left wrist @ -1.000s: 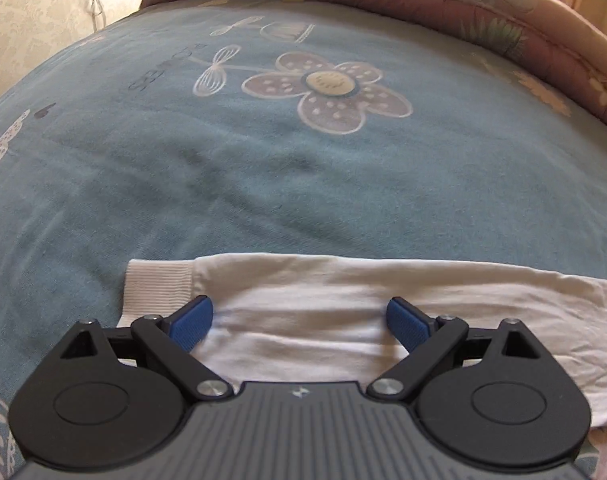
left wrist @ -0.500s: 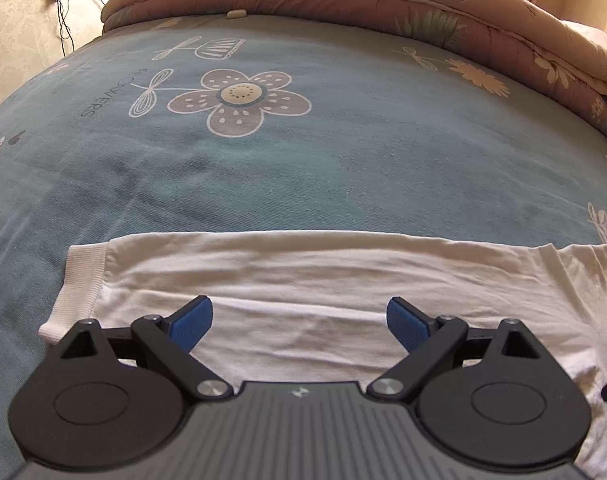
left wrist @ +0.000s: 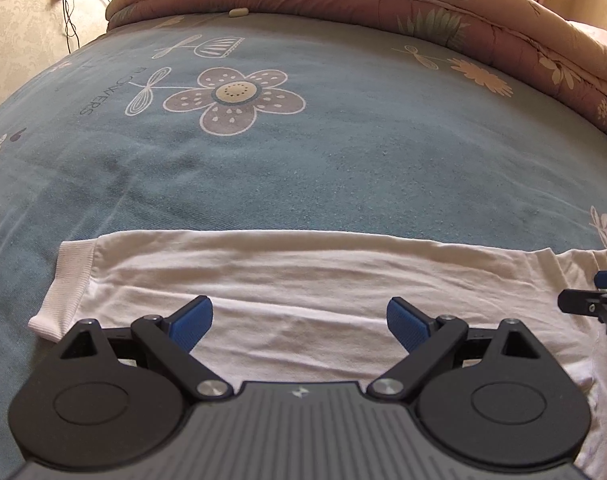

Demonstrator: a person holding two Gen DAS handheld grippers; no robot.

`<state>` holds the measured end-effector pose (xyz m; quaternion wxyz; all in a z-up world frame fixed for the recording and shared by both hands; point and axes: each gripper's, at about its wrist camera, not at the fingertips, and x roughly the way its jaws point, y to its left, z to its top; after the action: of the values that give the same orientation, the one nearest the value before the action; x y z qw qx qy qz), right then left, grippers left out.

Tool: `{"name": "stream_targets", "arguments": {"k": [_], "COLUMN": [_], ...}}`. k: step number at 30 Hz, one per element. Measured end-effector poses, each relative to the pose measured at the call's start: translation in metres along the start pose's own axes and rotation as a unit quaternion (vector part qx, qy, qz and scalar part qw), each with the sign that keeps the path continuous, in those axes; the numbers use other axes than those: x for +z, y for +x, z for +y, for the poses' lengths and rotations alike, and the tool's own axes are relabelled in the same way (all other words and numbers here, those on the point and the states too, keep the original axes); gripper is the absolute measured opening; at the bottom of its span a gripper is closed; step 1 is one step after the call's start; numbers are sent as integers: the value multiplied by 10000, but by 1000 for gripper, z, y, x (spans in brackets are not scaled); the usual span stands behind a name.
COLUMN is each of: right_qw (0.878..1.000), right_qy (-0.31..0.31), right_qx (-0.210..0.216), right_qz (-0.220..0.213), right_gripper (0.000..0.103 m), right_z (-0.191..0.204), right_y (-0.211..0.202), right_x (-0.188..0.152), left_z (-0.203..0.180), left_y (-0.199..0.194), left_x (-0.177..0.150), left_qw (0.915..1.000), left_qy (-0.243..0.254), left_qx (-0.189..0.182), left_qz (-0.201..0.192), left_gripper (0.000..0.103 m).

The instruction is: Fold clothes

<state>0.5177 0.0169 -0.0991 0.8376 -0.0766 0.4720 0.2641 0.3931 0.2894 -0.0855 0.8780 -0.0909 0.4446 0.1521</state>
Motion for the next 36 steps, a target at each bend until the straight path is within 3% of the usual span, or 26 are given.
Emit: {"name": "stream_targets", "arguments": {"k": [2,7,13,20,26,32,36], "right_qw": [9995,9993,9991,9978,9991,9930,9860], "right_qy": [-185,-257,-52,-51,-72,-1173,-1615], "right_qx": [-259,-281,-345,-562,-422,132,331], "right_qz": [18,-58,-257,337,77,-4,236], "right_gripper": [103,103,103,103,103,103,103], "right_z": [2,-4,-7,-7,2,23,28], "right_y": [15,23,-18,6,-2,-46,-83], "right_x": [2,19,14,-11,-5,-51,-96], "left_z": [3,7,7,-1,-5,-16,-24], "left_y": [2,4,6,2,-10,-30,-48], "left_x": [2,6,7,4,-6,-22,-34], "left_qw": [10000,10000,9998,9996,9995,9993,9994], "left_qy": [8,12,-126,94,193,198,180], "left_qx": [-7,-19,-143,-280,-259,-291,-263], "left_qz": [-6,-6,32,-16,-50,-124,-165], "left_gripper": [94,94,94,94,94,94,94]}}
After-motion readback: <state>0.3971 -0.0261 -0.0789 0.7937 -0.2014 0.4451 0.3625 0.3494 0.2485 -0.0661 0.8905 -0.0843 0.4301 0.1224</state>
